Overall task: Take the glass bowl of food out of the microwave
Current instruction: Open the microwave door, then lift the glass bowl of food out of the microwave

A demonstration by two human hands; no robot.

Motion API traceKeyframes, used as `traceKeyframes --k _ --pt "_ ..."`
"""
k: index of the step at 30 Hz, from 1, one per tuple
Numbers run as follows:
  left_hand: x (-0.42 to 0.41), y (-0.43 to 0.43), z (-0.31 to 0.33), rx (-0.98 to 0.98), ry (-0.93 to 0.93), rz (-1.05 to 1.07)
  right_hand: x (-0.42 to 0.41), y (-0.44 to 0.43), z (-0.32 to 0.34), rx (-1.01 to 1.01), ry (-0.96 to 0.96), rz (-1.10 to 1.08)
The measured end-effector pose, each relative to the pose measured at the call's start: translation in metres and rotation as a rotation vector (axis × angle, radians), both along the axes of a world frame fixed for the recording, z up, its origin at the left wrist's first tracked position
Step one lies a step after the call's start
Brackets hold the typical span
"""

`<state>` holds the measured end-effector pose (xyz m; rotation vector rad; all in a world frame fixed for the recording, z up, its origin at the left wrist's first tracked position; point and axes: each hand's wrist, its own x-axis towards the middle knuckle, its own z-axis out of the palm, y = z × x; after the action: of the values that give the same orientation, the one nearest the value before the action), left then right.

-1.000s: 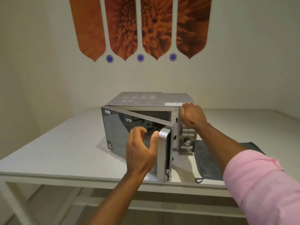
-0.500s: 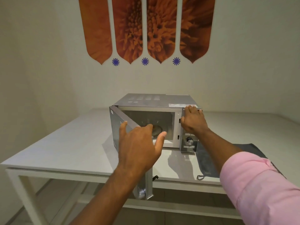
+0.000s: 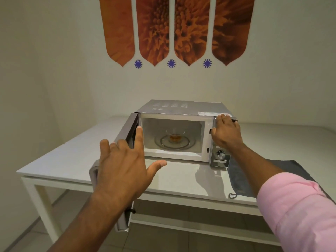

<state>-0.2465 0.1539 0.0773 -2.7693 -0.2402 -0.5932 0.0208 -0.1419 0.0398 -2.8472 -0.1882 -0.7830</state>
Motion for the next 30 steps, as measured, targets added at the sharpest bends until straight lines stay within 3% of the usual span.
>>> traceKeyframes --k 5,10,16,20,26,30 --pt "-0.004 0.003 0.007 0.081 0.203 0.11 0.002 0.002 -0.002 0.024 -0.034 0.001" --pt "0.007 -0.004 0.009 -0.03 0.165 0.149 0.01 -0.001 -0.01 0.047 -0.052 -0.002" --pt "0.061 -0.05 -0.021 -0.216 0.028 -0.169 0.001 0.013 -0.022 0.141 -0.249 0.038" --pt "0.125 -0.075 -0.058 -0.657 0.082 -0.317 -0.009 0.041 -0.052 0.216 -0.303 0.235" --pt "0.218 -0.091 -0.107 -1.492 -0.059 -0.172 0.016 0.067 -0.087 0.494 0.085 0.339" --pt "0.255 -0.093 -0.122 -1.701 -0.139 -0.119 0.032 0.079 -0.087 0.591 0.206 0.352"
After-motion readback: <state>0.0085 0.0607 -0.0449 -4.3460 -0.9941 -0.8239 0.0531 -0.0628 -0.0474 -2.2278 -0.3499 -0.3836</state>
